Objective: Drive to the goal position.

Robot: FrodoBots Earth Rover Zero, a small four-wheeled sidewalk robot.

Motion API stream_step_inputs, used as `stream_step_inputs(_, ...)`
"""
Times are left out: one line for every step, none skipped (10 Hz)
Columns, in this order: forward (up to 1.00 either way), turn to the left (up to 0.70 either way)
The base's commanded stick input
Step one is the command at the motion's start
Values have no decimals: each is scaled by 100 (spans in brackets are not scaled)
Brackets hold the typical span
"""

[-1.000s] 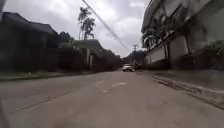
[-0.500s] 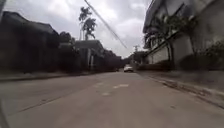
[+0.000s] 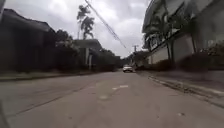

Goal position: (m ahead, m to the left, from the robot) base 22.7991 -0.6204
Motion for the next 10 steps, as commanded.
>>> stream_step_inputs(50,0)
stream_step_inputs(50,0)
stream_step_inputs(50,0)
stream_step_inputs(50,0)
stream_step_inputs(50,0)
stream_step_inputs(50,0)
stream_step_inputs(50,0)
stream_step_inputs(50,0)
stream_step_inputs(50,0)
stream_step_inputs(50,0)
